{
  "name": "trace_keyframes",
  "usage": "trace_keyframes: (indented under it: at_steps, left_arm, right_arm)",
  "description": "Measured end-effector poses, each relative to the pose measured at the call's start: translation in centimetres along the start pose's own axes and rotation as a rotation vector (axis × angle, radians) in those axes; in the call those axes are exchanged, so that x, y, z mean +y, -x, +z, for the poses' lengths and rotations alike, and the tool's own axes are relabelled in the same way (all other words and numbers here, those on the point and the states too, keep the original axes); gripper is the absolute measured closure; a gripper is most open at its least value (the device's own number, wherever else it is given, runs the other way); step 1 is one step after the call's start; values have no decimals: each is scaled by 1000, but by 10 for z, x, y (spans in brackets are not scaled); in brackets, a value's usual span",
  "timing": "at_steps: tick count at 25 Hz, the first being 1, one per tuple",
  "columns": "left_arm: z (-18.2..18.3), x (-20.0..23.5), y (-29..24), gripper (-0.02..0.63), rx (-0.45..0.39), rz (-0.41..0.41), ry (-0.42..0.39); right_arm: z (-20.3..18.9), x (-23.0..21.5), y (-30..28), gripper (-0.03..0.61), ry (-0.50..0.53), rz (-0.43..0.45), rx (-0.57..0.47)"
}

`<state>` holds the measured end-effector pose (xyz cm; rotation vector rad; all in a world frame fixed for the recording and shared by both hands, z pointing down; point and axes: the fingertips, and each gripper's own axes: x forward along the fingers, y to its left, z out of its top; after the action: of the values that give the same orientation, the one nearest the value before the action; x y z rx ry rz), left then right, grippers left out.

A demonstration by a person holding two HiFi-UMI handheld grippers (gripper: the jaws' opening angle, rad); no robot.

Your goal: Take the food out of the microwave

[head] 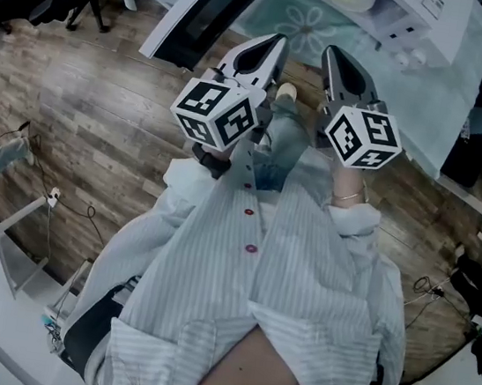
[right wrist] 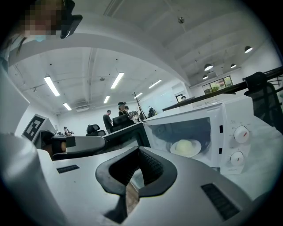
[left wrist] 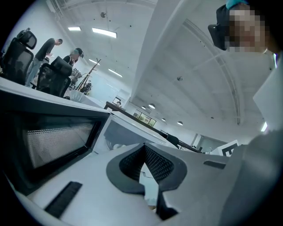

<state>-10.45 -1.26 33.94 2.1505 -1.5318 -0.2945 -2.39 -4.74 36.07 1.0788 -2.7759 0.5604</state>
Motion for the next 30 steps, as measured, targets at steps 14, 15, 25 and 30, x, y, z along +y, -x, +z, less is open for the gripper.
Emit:
trace_keyframes:
  at_steps: [14, 15, 25, 30]
  left_arm:
    - [47, 24, -127, 606, 31, -53, -17]
    - [49, 24, -135, 606, 33, -57, -19]
    - [52, 18, -181, 606, 63, -95, -17]
    - [53, 16, -195, 605, 81, -117, -23]
  right_arm:
    - [58, -79, -78, 546, -29, -27, -15]
    - [61, -83, -81, 546, -27, -29, -19]
    - [70, -106, -93, 546, -39, -30, -1]
    - [69, -114, -97, 546, -50, -46, 1]
